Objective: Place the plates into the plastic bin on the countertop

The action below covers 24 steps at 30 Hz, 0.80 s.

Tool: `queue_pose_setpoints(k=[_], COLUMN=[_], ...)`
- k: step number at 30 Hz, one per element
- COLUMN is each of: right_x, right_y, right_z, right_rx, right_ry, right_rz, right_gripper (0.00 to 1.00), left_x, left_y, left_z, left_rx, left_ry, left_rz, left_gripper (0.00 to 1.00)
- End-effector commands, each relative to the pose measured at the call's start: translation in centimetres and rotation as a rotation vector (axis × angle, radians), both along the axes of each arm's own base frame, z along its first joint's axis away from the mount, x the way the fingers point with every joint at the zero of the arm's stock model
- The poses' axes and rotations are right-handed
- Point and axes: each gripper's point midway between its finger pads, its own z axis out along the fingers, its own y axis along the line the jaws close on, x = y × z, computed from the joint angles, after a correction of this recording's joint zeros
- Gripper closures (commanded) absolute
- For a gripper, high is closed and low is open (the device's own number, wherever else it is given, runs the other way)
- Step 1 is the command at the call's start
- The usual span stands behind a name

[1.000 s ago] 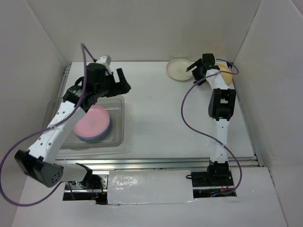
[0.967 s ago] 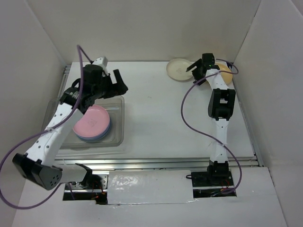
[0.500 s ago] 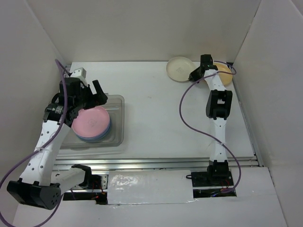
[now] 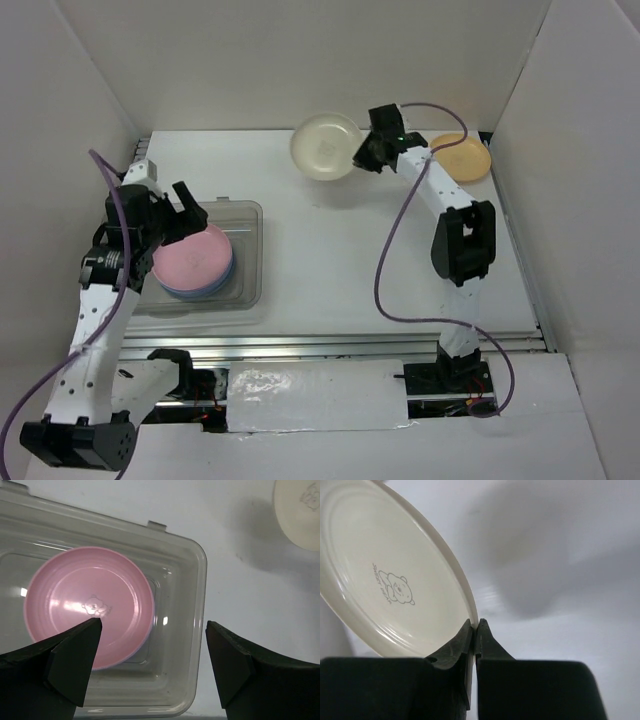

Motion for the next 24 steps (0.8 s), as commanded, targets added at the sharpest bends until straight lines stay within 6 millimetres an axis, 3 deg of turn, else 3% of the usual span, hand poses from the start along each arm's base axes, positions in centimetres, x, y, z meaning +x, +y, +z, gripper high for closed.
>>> queue_pose_setpoints(k=[1, 2, 3, 4, 9, 10, 12, 14, 16, 17, 22, 24], right_x=[-2.6, -3.9, -5.6, -6.6, -12.4, -12.8, -15.1, -16.1, -17.5, -17.7, -18.6, -19.0], right_y=[5.2, 6.8, 9.9, 11.6, 21.7, 23.1, 26.8, 29.1, 31.4, 32.3, 34.7, 35.5], right_z=[12.0, 11.9, 12.1, 12.0, 9.3, 7.6, 7.7, 5.8, 6.2, 5.4, 3.2, 3.1], right_rx=[0.010, 0.006, 0.019, 0.023, 0.072, 0.068, 0.109, 0.112, 0.129, 0.134, 0.173, 0.184], right_ry=[-0.256, -0.233, -0.232, -0.229, -0.157, -0.127, -0.123, -0.094, -0.102, -0.087, -0.052, -0.051], right_rz=[0.141, 0.195, 0.271, 0.314, 0.540, 0.559, 0.646, 0.680, 0.716, 0.718, 0.735, 0.750], right_gripper=[1.00, 1.00, 1.00, 1.00, 1.00, 1.00, 1.00, 1.00, 1.00, 1.00, 1.00, 1.00], left_x=[-1.6, -2.2, -3.6, -4.1, -6.9, -7.2, -8.3, -8.7, -8.6, -8.2, -7.7, -7.6], left_y=[3.2, 3.9, 5.6, 6.0, 7.7, 7.8, 8.1, 8.2, 8.2, 8.0, 8.1, 8.1], left_z=[1.9, 1.8, 2.4, 1.0, 4.2, 4.4, 5.2, 5.4, 5.4, 5.2, 4.9, 5.0], left_rx=[0.052, 0.051, 0.037, 0.037, 0.026, 0.023, 0.016, 0.017, 0.017, 0.018, 0.014, 0.015], left_ry=[-0.075, -0.081, -0.130, -0.130, -0.311, -0.328, -0.376, -0.392, -0.394, -0.379, -0.368, -0.376], left_rz=[0.187, 0.236, 0.355, 0.383, 0.457, 0.466, 0.485, 0.492, 0.490, 0.474, 0.462, 0.457], left_gripper=[0.01, 0.01, 0.01, 0.01, 0.01, 0.01, 0.01, 0.01, 0.01, 0.01, 0.01, 0.01])
